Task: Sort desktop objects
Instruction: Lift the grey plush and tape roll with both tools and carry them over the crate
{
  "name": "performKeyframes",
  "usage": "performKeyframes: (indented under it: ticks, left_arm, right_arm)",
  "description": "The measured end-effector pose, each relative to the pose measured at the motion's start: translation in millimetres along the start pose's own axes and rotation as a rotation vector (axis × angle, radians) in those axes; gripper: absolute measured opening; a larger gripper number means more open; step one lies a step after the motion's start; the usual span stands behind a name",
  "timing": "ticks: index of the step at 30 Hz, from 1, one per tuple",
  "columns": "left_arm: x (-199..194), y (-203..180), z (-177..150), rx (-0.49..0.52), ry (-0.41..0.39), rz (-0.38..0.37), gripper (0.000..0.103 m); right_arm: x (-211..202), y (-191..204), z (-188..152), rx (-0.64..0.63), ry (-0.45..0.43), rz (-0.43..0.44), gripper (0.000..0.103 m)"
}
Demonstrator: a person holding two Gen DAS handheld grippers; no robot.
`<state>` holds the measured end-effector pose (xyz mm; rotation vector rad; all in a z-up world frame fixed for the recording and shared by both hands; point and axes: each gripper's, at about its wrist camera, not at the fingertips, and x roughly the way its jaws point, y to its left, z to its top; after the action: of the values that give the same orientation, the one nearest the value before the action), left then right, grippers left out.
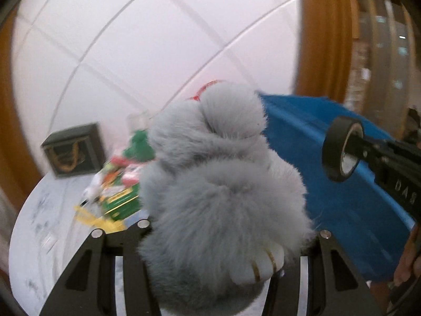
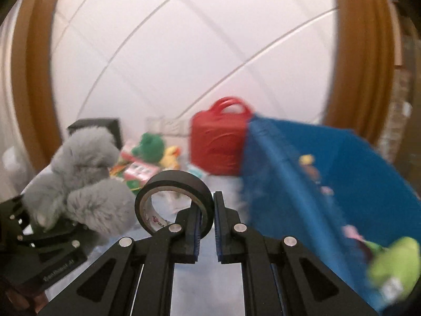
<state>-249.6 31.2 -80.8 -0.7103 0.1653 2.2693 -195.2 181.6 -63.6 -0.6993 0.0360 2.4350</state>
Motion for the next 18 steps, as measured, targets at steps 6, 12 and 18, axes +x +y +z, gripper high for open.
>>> performKeyframes:
  ticks: [6, 12, 18]
  left_arm:
    - [-18, -94, 27, 0.081, -0.065, -0.132, 0.048]
    - [-12, -197, 51, 0.101, -0.085, -0.179, 0.048]
    - [25, -292, 93, 0.062, -0.008, -0.173, 0.048]
  right_arm:
    - [-64, -85, 20, 0.029, -0.03, -0.131, 0.009]
    - [-83, -193, 37, 0.001, -0.03, -0.202, 0.009]
    - [-52, -286, 50, -0.11, 0.051, -0.186, 0.009]
